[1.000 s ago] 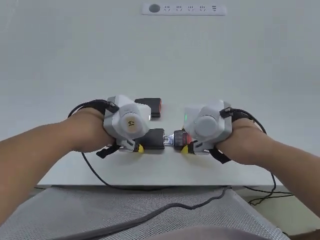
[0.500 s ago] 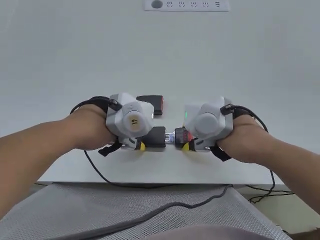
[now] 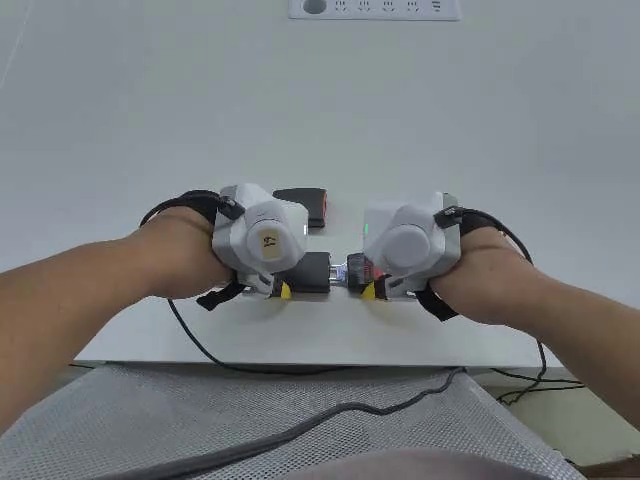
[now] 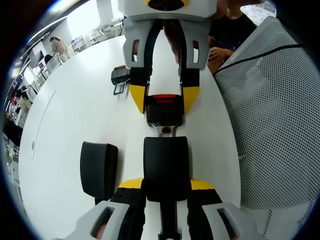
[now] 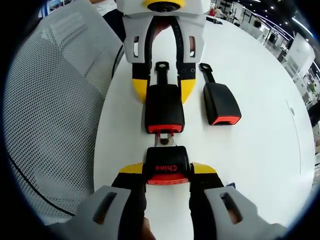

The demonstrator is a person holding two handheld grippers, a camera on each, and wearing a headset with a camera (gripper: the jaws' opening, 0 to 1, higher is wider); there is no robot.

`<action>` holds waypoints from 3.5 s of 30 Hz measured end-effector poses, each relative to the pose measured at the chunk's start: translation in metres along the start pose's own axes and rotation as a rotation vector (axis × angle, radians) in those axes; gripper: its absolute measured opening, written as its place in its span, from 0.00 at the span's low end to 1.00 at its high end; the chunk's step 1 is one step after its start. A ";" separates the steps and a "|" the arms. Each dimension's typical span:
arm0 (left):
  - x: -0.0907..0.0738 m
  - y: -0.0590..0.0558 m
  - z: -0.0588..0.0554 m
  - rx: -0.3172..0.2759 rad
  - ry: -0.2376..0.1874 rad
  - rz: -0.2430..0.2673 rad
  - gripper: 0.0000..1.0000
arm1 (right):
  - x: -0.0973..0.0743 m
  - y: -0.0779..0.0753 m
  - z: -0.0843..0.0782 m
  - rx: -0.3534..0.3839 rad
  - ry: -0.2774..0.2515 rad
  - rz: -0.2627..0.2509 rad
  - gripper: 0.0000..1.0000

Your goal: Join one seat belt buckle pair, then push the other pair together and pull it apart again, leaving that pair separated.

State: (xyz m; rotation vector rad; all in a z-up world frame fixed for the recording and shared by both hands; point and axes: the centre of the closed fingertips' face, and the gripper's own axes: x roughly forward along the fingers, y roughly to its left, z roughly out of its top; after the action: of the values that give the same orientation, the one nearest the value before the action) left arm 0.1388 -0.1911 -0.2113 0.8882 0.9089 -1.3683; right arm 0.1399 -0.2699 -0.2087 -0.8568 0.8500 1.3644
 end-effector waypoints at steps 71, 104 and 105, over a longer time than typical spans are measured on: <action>0.000 0.000 0.000 0.016 -0.050 -0.004 0.32 | 0.001 0.003 0.008 0.012 -0.055 0.007 0.31; 0.000 0.000 0.001 -0.001 -0.065 0.004 0.33 | -0.026 -0.002 -0.055 0.051 -0.006 -0.013 0.33; 0.000 0.000 0.001 0.001 -0.066 0.004 0.33 | -0.027 -0.001 -0.057 0.056 -0.005 -0.015 0.33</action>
State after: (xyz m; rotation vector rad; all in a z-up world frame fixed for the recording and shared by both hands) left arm 0.1386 -0.1917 -0.2111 0.8401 0.8554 -1.3864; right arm 0.1396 -0.3331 -0.2104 -0.8151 0.8723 1.3231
